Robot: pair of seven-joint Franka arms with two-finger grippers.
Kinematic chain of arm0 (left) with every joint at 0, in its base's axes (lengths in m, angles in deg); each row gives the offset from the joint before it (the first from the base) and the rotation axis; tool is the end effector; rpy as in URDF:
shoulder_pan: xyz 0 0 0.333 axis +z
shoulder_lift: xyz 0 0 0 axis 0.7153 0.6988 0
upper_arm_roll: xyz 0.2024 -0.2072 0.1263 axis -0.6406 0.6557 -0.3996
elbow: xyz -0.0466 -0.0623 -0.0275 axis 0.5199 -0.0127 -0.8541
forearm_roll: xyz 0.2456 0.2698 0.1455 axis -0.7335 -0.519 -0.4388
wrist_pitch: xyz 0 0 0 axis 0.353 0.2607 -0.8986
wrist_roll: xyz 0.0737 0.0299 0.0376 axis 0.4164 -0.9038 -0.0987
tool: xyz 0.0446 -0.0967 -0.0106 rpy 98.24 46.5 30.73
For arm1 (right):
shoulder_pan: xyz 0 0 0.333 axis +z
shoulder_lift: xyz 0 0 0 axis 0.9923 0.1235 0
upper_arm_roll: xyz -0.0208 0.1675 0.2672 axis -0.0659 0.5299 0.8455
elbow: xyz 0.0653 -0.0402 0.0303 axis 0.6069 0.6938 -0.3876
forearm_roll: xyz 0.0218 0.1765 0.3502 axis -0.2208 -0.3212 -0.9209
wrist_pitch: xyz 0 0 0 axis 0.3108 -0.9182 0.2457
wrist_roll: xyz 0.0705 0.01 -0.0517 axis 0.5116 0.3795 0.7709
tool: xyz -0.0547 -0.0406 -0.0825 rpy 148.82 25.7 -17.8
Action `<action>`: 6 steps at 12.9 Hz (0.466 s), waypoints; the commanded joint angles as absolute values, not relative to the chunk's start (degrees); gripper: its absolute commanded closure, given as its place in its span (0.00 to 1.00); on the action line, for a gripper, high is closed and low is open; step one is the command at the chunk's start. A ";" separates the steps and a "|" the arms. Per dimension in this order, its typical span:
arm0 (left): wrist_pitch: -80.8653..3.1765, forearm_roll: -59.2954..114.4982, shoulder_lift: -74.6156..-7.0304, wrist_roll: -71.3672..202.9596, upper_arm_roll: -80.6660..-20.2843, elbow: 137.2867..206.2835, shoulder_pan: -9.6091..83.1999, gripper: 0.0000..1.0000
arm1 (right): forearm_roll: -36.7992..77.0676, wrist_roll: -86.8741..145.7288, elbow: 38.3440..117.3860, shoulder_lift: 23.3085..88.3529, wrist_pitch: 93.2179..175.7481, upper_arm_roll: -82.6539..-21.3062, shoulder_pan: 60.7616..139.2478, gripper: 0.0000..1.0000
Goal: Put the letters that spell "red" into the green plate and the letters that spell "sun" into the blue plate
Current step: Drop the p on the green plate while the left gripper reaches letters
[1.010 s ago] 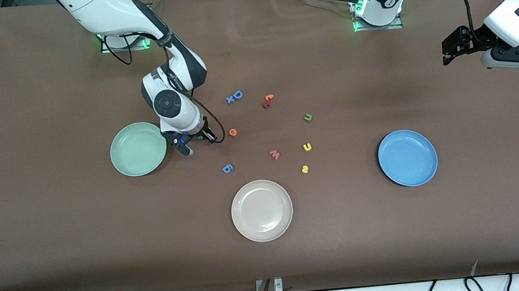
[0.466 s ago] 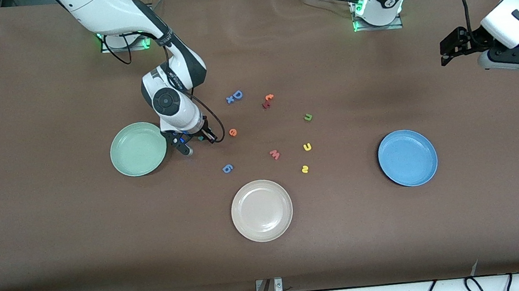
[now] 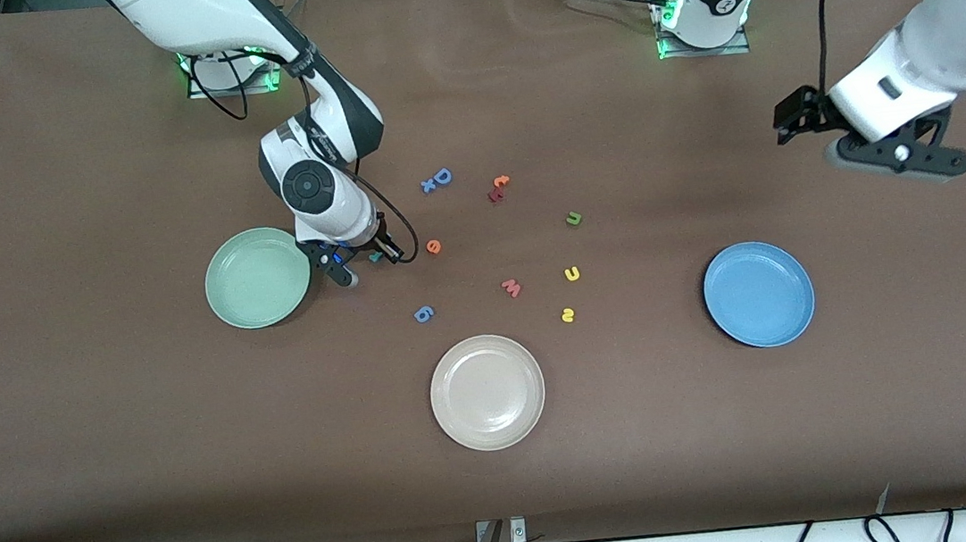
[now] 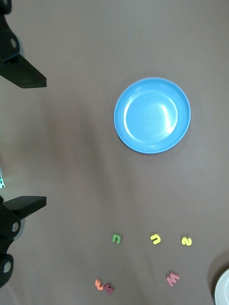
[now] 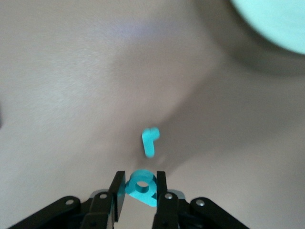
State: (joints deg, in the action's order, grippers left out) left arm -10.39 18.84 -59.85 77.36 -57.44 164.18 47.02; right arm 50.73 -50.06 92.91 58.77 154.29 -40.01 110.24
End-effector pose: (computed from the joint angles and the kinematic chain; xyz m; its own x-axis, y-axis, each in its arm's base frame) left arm 0.5700 -0.0946 0.5425 0.9507 -0.2595 -0.1699 -0.2562 -0.9657 0.0416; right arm 0.5001 0.3352 0.2237 0.6866 -0.7132 -0.1413 -0.7134 -0.6983 0.0578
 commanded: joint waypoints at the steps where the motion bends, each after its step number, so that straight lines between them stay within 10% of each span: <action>1: -14.57 21.07 -54.07 77.87 -57.38 163.48 45.06 0.00 | 49.86 -50.23 90.04 54.17 144.58 -40.73 110.24 0.92; 6: -20.99 20.98 -46.33 73.13 -57.20 163.74 41.02 0.00 | 49.86 -31.72 89.15 50.22 133.49 -51.08 110.15 0.92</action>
State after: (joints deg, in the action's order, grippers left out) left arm -19.64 19.70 -48.42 74.79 -57.19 164.42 42.66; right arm 50.74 -38.80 88.96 51.62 136.98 -47.51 110.05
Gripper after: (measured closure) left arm 0.000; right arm 0.696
